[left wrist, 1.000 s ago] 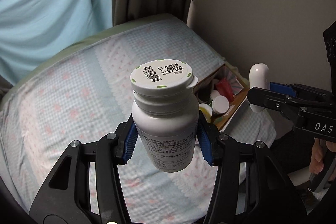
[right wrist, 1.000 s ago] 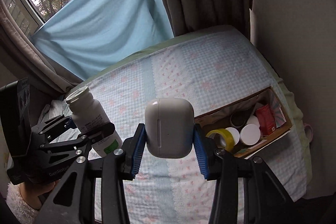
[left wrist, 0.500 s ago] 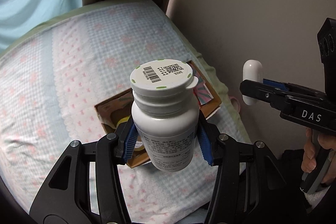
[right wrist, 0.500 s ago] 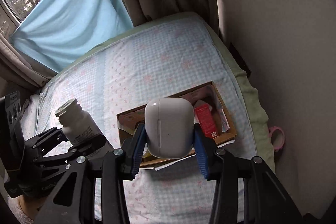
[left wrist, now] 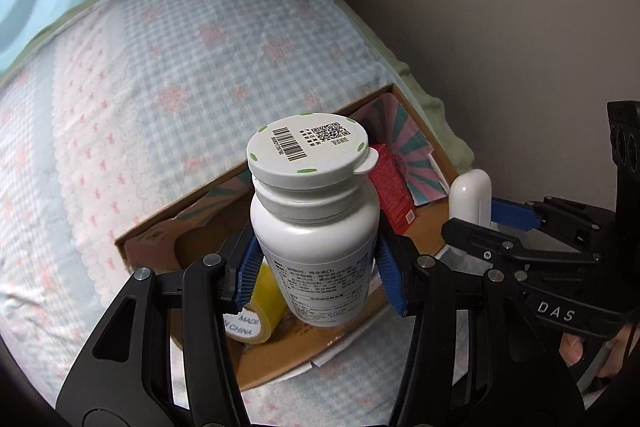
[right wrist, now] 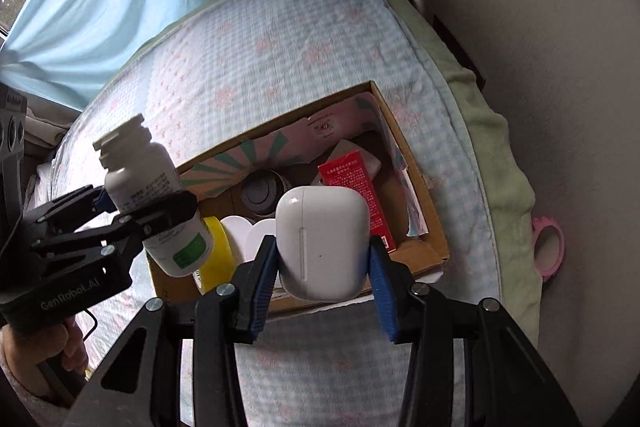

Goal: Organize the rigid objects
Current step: 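Carry the pill bottle and the earbud case over the cardboard box, then release the pill bottle and the earbud case into the box, opening both grippers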

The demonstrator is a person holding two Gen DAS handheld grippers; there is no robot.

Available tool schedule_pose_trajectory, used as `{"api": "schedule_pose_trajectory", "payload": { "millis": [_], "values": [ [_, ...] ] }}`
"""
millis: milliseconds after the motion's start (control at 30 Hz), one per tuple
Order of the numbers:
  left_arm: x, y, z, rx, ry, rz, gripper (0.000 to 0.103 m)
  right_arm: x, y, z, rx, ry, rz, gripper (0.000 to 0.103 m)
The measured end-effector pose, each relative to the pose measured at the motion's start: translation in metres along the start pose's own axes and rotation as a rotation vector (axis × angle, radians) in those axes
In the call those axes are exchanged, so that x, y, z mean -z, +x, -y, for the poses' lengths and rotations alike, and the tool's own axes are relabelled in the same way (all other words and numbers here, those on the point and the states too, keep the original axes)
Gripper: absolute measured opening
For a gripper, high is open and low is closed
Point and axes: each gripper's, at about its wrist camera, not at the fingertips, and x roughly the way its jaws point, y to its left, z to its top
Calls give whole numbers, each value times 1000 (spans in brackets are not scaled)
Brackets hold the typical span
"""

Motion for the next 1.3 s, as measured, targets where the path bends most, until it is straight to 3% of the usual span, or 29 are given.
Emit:
{"api": "schedule_pose_trajectory", "payload": {
  "millis": [267, 567, 600, 633, 667, 733, 1067, 1300],
  "values": [
    [-19, 60, -3, -3, 83, -72, 47, 5, 54, -2, 3, -63, -64, 41],
    [-28, 79, 8, -5, 154, -85, 51, 8, 68, 2, 2, -83, -73, 41],
    [-30, 78, 9, 0, 153, -83, 69, 8, 69, 2, -2, -91, -71, 41],
    [-31, 76, 10, 11, 152, -80, 103, 9, 68, 1, -1, -100, -68, 44],
    [-31, 71, 10, 18, 152, -69, 102, 9, 66, 1, 5, -106, -55, 50],
    [-29, 64, 9, 21, 152, -54, 103, 12, 59, 0, 24, -115, -17, 103],
    [-15, 53, -9, -22, 84, -46, 103, 18, 43, 18, 47, -4, 49, 103],
    [-13, 24, -4, -17, 106, -27, 103, 15, 32, 9, 39, 8, 57, 103]
  ]
}}
